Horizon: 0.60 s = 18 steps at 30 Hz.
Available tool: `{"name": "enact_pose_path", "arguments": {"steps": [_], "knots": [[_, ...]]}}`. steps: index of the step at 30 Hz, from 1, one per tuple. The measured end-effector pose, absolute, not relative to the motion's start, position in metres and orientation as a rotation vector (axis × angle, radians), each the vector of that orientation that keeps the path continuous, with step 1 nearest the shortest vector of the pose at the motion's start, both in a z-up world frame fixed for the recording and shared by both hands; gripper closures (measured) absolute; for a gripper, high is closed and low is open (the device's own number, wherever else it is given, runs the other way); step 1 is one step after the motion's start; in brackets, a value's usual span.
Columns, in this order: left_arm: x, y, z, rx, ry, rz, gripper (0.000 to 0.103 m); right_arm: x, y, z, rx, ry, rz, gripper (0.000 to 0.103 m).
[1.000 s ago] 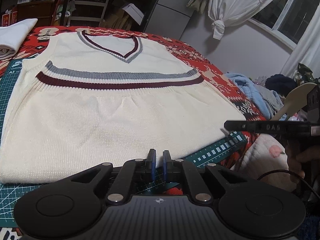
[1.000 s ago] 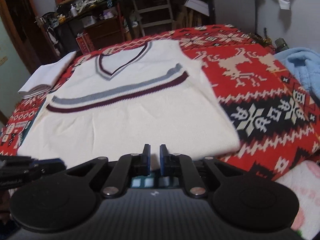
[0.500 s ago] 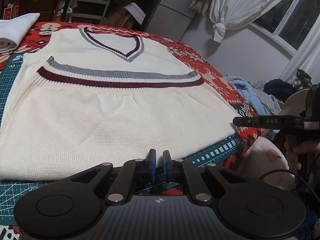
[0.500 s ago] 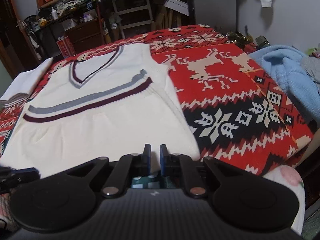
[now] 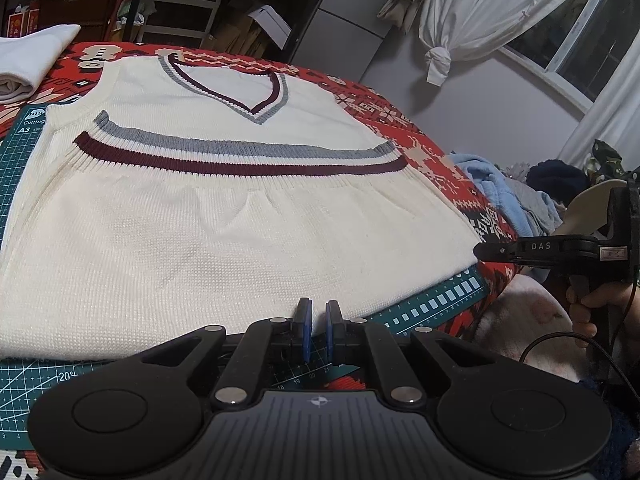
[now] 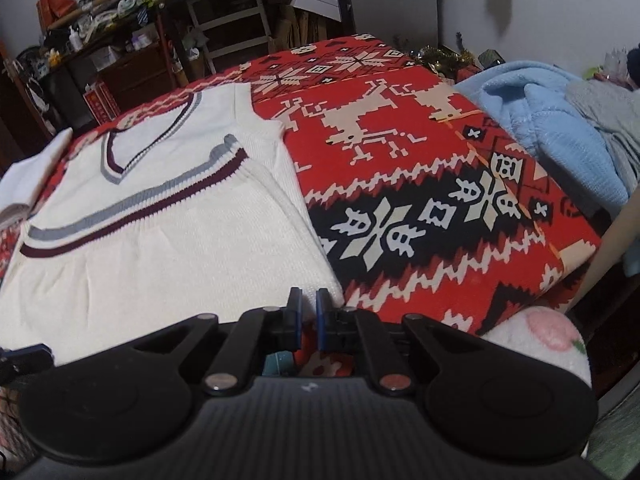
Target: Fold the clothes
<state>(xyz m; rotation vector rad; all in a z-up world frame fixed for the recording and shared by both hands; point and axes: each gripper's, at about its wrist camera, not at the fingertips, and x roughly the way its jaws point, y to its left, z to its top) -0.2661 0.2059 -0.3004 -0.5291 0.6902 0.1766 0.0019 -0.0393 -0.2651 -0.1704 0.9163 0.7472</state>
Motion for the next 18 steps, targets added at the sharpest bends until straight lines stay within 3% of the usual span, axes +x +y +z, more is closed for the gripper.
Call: {"name": "enact_pose_path", "arguments": {"steps": [2,18], "knots": [[-0.266,0.205,-0.300,-0.526,0.691,0.178,0.096,-0.006,-0.037,-0.261,-0.201,0.890,0.738,0.093],[-0.265,0.202,-0.299,-0.502,0.693,0.195,0.096,-0.130,0.054,-0.268,-0.421,0.760,1.251,0.092]]}}
